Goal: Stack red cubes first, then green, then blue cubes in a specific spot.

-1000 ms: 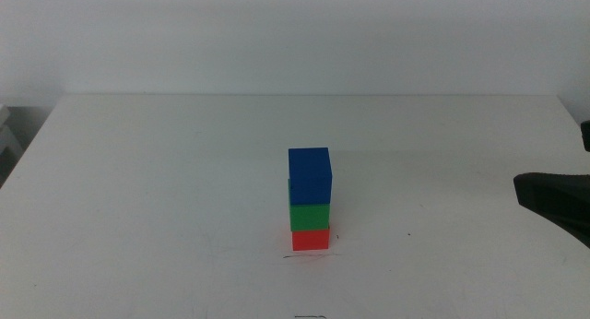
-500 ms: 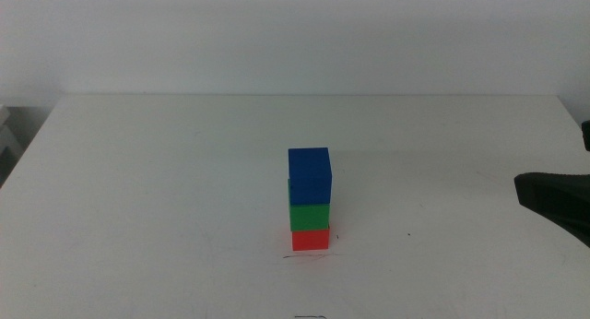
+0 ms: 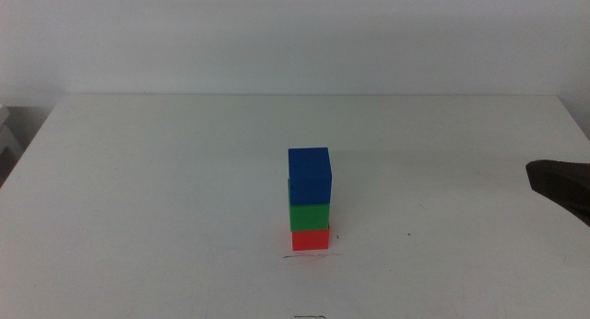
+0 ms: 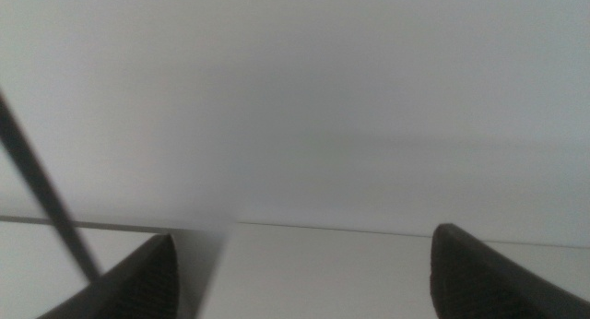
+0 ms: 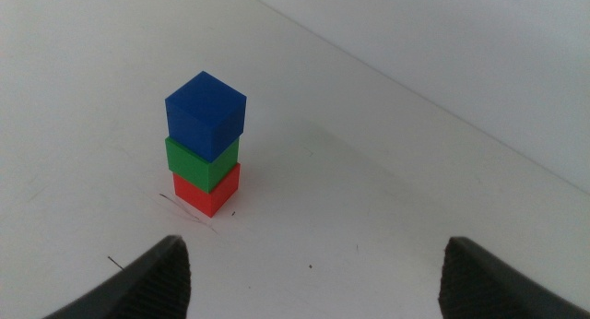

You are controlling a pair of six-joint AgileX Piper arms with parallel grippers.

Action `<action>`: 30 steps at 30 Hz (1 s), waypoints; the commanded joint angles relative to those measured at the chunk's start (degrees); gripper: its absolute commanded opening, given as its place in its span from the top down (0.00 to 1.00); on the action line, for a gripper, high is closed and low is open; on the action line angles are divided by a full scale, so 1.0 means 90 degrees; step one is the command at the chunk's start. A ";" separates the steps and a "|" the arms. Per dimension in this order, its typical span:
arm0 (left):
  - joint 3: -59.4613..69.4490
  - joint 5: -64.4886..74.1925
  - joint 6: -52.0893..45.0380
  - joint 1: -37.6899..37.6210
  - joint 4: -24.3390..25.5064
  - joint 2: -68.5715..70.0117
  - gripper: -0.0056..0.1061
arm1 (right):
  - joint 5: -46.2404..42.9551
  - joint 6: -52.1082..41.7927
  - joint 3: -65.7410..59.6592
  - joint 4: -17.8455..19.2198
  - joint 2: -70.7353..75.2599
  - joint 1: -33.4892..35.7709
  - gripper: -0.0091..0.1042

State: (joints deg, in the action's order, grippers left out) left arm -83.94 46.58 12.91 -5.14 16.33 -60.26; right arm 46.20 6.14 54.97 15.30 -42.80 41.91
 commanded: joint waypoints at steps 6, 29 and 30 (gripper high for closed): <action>0.1217 -0.1676 0.0015 0.0022 -0.1153 0.0844 0.11 | -0.0477 -0.0054 0.0142 -0.0152 -0.0018 -0.0482 0.10; 0.4979 -0.2799 0.0015 0.0022 -0.1168 0.4020 0.11 | -0.1802 -0.0054 -0.0541 -0.0901 0.0835 -0.3547 0.10; 0.5154 -0.2904 0.0015 0.0022 -0.1168 0.4144 0.11 | -0.2115 -0.0054 -0.0827 -0.0901 0.1042 -0.3547 0.10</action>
State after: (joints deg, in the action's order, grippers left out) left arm -37.24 25.95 12.78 -5.14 6.12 -23.72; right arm 34.72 6.14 48.42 6.32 -35.76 10.49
